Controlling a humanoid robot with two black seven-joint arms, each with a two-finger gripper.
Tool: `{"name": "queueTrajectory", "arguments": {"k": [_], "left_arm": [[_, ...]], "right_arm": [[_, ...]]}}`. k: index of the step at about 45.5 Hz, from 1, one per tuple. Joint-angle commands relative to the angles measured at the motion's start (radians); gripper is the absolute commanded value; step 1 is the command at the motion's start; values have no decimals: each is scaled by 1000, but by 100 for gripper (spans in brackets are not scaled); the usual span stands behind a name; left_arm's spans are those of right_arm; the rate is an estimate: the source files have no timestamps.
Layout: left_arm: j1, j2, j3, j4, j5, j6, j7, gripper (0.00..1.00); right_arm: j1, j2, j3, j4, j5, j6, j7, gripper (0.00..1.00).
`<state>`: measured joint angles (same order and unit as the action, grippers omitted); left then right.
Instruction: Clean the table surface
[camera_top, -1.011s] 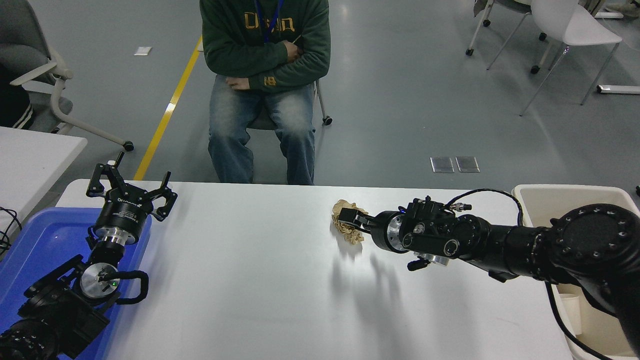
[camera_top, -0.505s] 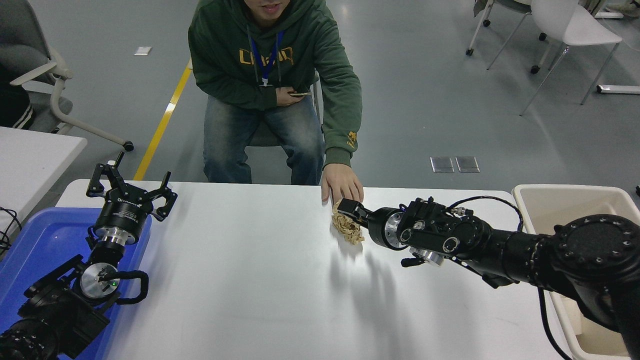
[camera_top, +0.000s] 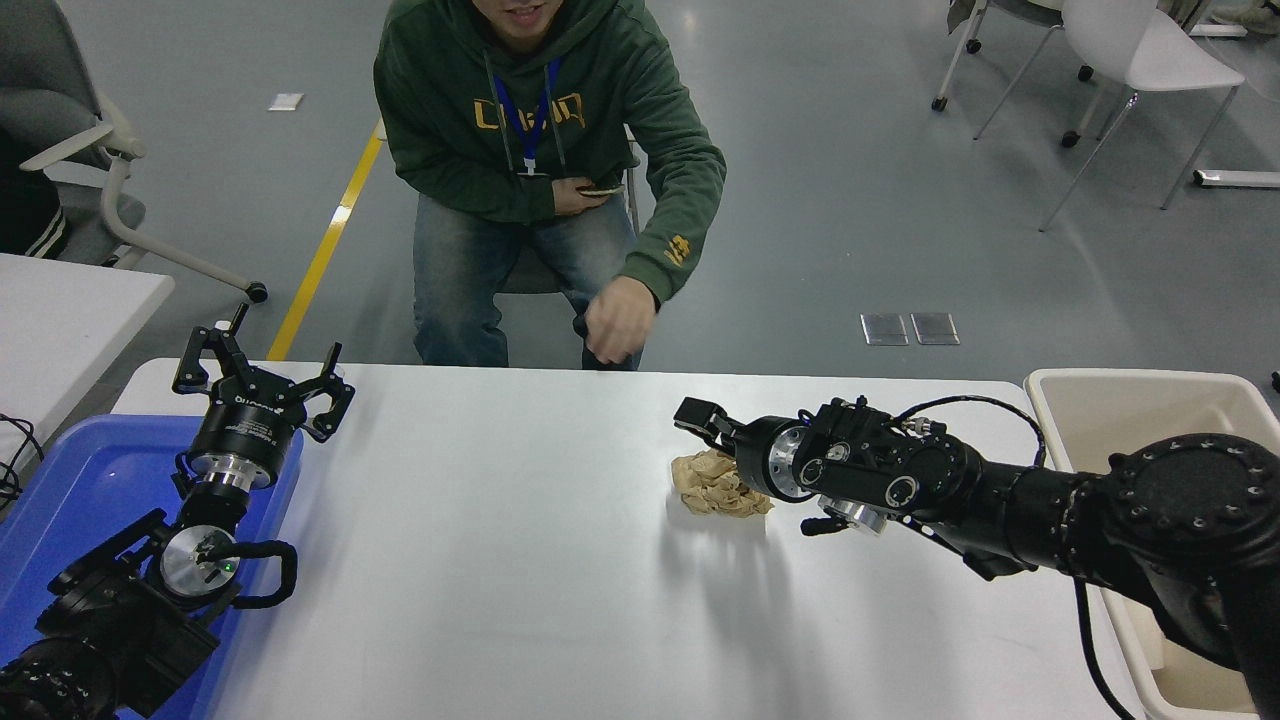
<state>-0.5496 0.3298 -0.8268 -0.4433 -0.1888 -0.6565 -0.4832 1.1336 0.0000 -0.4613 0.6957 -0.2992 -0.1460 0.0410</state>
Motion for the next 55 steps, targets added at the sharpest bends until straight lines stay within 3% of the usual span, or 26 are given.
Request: {"name": "queueTrajectory", "arguments": {"k": [1,19,22,28,30,55], "left_arm": [[0,0,0,0,0,0,0,100],[0,0,0,0,0,0,0,100],[0,0,0,0,0,0,0,100],[0,0,0,0,0,-2,0,100],[0,0,0,0,0,0,0,100],[0,0,0,0,0,0,0,100]], "right_arm": [[-9,0,-79,1,-104,0,3,100],[-15,0,-166,2,-267,0,3,97],[-17,0,-168,2,-320,0,2,76],[-15,0,-187,2,-347,13,-3,12],[-15,0,-198,2,-347,14,-3,0],[31,0,-200,16,-238,52,2,0]]}}
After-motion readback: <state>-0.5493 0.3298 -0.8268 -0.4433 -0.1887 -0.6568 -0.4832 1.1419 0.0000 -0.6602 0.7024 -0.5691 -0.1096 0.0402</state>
